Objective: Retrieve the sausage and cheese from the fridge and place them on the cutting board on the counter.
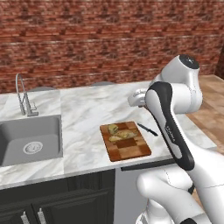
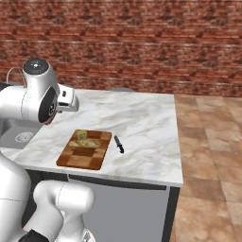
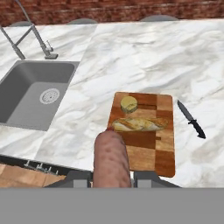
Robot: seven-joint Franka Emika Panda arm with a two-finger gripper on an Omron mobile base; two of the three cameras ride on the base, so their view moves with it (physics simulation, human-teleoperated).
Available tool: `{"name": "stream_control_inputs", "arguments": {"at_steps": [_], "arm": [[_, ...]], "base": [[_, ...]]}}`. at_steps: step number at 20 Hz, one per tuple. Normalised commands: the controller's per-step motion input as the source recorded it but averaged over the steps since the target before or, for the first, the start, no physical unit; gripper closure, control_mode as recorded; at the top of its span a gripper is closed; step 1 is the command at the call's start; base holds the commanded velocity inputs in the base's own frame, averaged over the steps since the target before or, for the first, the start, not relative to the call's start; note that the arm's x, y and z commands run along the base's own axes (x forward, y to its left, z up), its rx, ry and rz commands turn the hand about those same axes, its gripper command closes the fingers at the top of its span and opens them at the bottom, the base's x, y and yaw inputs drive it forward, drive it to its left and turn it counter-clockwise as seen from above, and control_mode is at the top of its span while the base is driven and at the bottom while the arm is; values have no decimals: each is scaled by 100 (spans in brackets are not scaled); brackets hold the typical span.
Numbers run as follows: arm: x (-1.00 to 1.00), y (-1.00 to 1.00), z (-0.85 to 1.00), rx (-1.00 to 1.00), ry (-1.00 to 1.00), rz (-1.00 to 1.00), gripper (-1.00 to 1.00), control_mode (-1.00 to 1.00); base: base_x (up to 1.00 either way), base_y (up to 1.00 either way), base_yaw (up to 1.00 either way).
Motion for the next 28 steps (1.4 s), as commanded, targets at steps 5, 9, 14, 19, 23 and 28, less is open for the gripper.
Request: {"name": "stream_control_inputs", "arguments": {"at_steps": [5, 9, 14, 19, 23, 28], "arm": [[0, 0, 0, 0, 0, 0, 100, -100], [-1, 0, -10, -3, 1, 19, 100, -100], [-5, 0, -35, -7, 8, 42, 100, -100], [0, 0, -36, -11, 3, 52, 100, -100], [0, 0, -30, -11, 0, 40, 100, -100], [0, 0, -53, -3, -1, 30, 100, -100]], "base": [[0, 0, 0], [0, 0, 0], [0, 0, 0], [0, 0, 0], [0, 0, 0], [0, 0, 0]]}}
